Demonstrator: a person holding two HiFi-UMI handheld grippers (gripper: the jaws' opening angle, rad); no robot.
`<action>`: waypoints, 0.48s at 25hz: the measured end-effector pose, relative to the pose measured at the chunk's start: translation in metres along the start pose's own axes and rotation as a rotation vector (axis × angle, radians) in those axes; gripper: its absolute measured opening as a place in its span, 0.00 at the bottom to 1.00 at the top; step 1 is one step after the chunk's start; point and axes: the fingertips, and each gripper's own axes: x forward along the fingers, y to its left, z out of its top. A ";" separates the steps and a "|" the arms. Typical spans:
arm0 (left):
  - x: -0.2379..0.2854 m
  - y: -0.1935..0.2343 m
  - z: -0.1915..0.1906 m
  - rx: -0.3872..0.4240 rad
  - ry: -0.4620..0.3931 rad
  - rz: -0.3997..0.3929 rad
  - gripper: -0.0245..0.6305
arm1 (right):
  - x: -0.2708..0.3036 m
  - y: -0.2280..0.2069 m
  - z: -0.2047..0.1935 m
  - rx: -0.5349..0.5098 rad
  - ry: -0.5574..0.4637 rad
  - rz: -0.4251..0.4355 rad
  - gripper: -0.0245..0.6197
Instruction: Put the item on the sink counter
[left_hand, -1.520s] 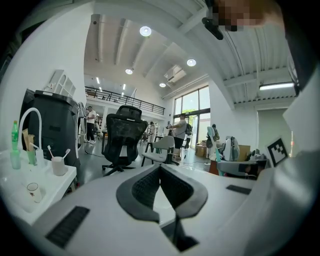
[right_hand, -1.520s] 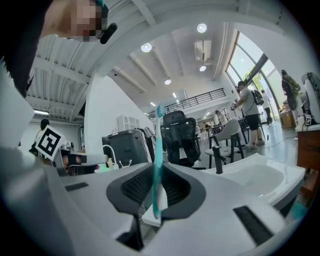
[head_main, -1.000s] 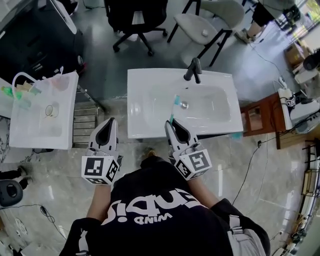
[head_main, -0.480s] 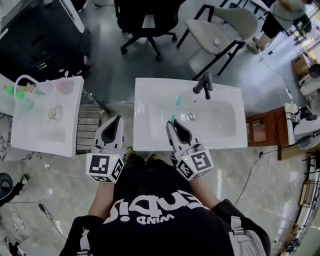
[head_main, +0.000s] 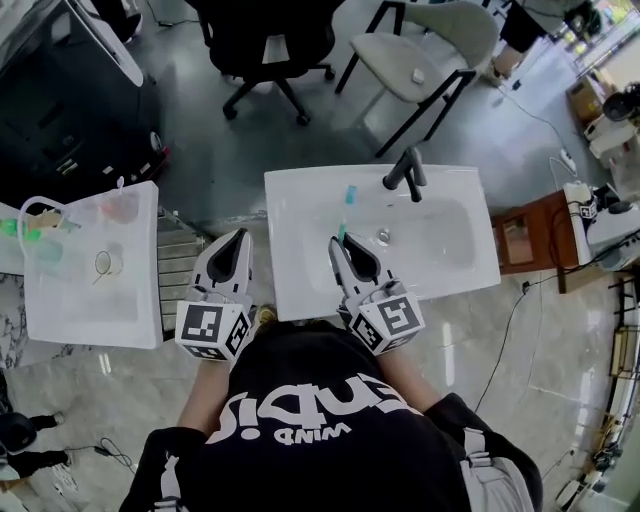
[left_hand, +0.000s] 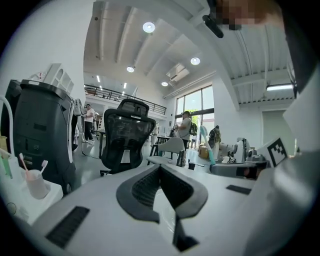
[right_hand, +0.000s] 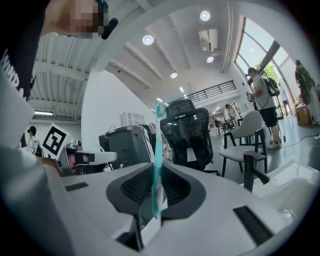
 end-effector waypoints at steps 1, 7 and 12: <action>0.002 0.001 -0.001 -0.002 0.000 -0.003 0.07 | 0.003 0.000 -0.002 0.001 0.004 0.000 0.14; 0.008 0.007 -0.011 0.003 0.015 -0.018 0.07 | 0.024 0.002 -0.027 -0.002 0.069 -0.003 0.14; 0.011 0.012 -0.022 -0.007 0.035 -0.026 0.07 | 0.041 0.001 -0.047 -0.005 0.110 0.001 0.14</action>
